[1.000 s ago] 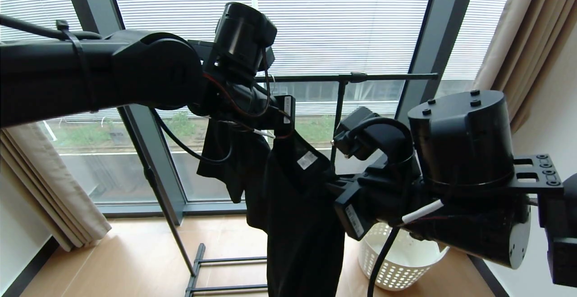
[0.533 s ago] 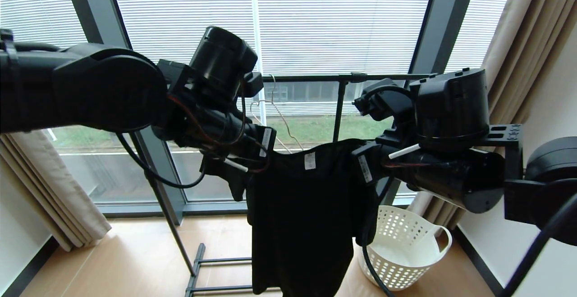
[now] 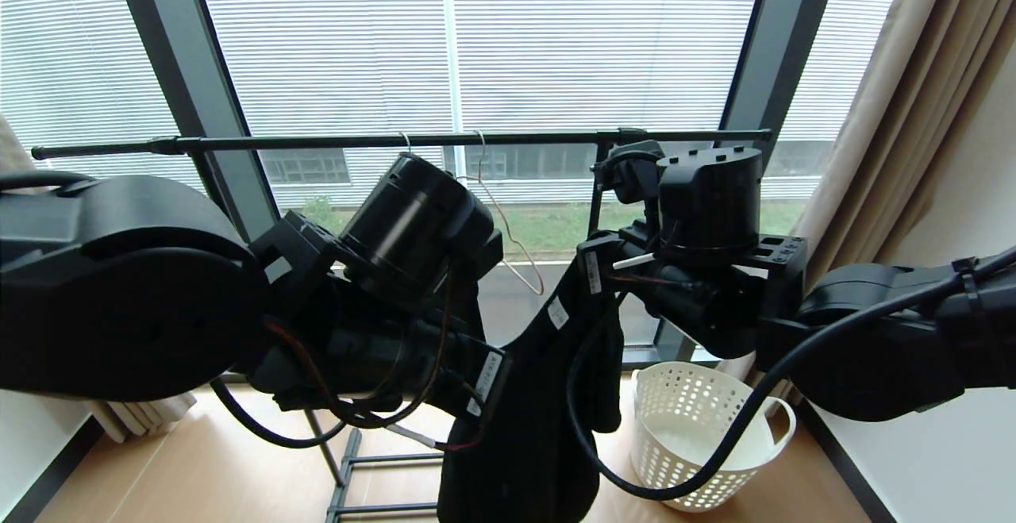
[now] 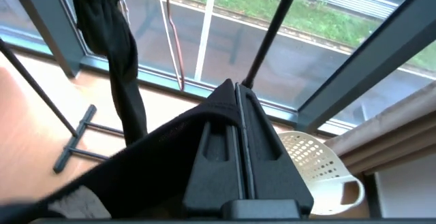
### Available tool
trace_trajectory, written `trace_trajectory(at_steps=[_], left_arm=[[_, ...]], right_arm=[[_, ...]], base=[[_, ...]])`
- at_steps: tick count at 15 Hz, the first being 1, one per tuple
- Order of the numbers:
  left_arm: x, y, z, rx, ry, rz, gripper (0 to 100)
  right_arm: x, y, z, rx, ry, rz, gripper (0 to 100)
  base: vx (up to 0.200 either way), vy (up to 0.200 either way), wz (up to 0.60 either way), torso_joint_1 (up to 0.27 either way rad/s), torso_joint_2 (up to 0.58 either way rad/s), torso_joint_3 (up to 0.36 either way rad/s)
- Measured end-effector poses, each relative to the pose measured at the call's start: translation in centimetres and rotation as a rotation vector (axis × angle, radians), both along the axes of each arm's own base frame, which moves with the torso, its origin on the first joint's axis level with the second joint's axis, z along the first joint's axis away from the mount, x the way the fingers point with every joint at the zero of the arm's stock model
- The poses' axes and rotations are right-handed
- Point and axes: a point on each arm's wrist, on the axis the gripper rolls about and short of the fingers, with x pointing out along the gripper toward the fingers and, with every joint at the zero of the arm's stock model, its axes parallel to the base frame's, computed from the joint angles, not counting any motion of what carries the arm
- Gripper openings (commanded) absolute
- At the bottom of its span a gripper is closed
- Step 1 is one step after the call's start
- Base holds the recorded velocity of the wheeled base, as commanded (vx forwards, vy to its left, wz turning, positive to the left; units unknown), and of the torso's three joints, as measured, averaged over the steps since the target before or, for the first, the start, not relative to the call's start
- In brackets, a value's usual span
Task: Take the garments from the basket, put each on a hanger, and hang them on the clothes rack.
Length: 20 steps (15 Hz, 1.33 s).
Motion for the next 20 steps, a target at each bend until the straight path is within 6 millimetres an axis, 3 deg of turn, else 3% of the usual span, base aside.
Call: trace_trajectory(at_steps=[6,11,14,20], left_arm=[[-2.7,-3.3,0.4,-0.131,0.023,-0.056,0],[-3.1,-3.8,0.4,-0.143,0.034,-0.057,0],[-2.3,-3.1,0.0,-0.138,0.04,-0.008,0],[1.9,0.7,0.0,-0.165,-0.007,0.176,0]], right_arm=[[-0.3,2.9,-1.5,0.064,0.034,0.039,0],[-0.7,3.8,-1.8,0.071,0.046,0.056,0],[-0.3,3.0,-1.4,0.075,0.04,0.034,0],[0.5,-0.8,0.7,0.032,-0.002,-0.036,0]], base=[[0.0,0.0,0.0,0.0,0.0,0.0],[0.0,0.0,0.0,0.0,0.0,0.0],[0.0,0.0,0.0,0.0,0.0,0.0],[0.0,0.0,0.0,0.0,0.0,0.0]])
